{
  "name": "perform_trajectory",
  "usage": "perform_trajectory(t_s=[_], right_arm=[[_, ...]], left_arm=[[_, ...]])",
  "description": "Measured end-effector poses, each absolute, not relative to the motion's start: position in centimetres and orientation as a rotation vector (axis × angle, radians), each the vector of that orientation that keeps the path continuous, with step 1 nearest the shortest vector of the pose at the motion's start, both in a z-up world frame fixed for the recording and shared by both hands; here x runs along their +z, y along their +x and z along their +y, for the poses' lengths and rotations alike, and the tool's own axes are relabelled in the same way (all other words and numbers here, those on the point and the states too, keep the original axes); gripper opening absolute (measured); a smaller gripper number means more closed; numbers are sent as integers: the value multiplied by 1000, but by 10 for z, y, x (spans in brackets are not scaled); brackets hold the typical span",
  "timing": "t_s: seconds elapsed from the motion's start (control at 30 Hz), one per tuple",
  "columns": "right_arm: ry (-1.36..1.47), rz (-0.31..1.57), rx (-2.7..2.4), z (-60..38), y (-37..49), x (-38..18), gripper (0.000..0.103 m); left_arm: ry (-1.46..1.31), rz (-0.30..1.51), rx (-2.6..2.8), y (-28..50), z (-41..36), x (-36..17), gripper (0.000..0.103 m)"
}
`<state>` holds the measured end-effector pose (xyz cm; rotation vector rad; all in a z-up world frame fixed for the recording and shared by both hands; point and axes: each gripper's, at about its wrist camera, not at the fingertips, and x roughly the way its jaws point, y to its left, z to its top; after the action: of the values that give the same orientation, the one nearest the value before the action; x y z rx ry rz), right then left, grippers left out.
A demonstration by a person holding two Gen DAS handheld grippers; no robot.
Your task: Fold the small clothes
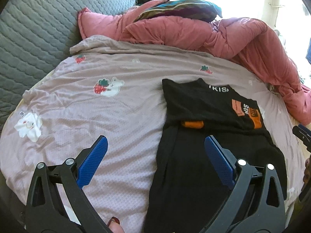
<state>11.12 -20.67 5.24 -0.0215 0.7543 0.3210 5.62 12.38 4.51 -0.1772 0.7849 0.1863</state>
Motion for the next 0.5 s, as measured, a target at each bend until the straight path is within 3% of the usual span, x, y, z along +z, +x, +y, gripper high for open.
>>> perform_trajectory(t_s=[0.5], right_arm=[[-33,799,319,-228,81,33,98]], left_arm=[[-220,864,189,29,135,20,93]])
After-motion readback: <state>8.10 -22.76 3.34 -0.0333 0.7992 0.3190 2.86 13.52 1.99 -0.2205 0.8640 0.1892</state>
